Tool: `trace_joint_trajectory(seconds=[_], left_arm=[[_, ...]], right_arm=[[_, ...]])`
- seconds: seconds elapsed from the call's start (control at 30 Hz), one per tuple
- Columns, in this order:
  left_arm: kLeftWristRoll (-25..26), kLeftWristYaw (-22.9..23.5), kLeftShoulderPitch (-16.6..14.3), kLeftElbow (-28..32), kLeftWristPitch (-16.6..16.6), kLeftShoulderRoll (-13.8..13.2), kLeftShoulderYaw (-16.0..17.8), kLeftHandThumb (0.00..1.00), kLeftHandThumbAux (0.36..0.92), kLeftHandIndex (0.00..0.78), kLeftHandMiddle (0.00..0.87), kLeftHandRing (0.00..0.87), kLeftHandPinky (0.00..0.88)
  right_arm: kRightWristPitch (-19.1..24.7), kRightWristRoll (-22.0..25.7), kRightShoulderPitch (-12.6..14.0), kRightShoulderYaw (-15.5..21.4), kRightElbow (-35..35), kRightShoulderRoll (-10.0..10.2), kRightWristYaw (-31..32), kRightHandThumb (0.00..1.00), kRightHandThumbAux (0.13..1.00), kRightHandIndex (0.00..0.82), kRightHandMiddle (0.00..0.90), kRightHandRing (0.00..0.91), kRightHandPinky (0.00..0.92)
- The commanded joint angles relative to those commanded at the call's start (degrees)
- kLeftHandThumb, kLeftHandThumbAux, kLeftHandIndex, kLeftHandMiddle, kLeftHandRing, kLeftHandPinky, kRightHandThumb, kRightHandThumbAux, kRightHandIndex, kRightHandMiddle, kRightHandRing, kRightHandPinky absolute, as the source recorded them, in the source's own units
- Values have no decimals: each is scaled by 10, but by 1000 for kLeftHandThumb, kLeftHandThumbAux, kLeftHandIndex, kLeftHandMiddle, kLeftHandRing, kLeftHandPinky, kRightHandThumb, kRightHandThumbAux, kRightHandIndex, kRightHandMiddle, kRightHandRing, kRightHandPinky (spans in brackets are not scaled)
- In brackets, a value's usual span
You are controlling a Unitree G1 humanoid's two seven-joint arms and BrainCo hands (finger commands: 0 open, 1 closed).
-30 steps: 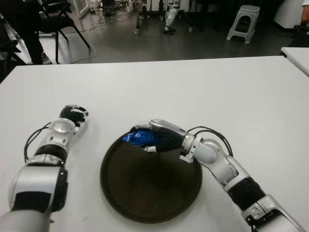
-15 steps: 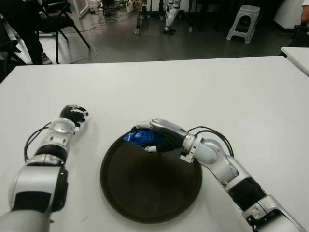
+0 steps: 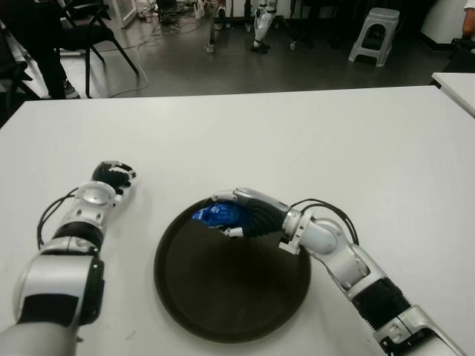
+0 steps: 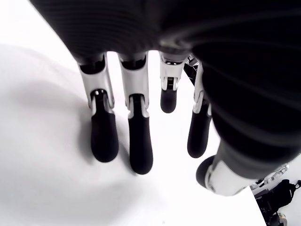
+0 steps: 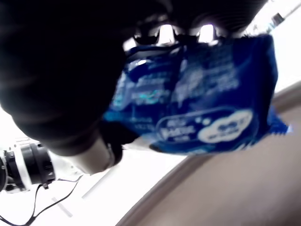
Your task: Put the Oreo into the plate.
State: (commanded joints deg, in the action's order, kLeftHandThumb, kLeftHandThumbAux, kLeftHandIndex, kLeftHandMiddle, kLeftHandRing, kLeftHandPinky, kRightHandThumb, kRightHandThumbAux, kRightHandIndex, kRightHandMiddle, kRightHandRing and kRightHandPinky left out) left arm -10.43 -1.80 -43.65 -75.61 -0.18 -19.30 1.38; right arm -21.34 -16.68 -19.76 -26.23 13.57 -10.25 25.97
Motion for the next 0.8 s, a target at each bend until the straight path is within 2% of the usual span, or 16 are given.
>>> trace_joint_trajectory(seconds=[0.13, 0.37, 0.47, 0.6, 0.8], left_arm=[[1, -1, 2, 1, -5, 0, 1, 673, 731, 397, 91, 138, 160], [-2, 0, 2, 0, -4, -1, -2, 673, 731, 397, 98, 142, 169], [-6, -2, 1, 0, -2, -1, -6, 672, 731, 397, 106, 153, 184], [-8, -6, 1, 0, 0, -2, -8, 669, 732, 396, 120, 158, 172], [-6, -6, 2, 0, -4, -1, -6, 668, 732, 396, 114, 143, 146]], right_arm=[[5, 0, 1, -1, 3, -1, 9, 4, 578, 12, 51, 46, 59], [-4, 0, -5, 0, 17, 3, 13, 0, 538, 2, 35, 19, 53], [1, -2, -4, 1, 13, 2, 14, 0, 535, 6, 42, 25, 70], [6, -1, -2, 3, 11, 4, 12, 0, 528, 13, 51, 41, 133], [9, -2, -3, 4, 16, 8, 7, 0, 529, 33, 73, 71, 177]])
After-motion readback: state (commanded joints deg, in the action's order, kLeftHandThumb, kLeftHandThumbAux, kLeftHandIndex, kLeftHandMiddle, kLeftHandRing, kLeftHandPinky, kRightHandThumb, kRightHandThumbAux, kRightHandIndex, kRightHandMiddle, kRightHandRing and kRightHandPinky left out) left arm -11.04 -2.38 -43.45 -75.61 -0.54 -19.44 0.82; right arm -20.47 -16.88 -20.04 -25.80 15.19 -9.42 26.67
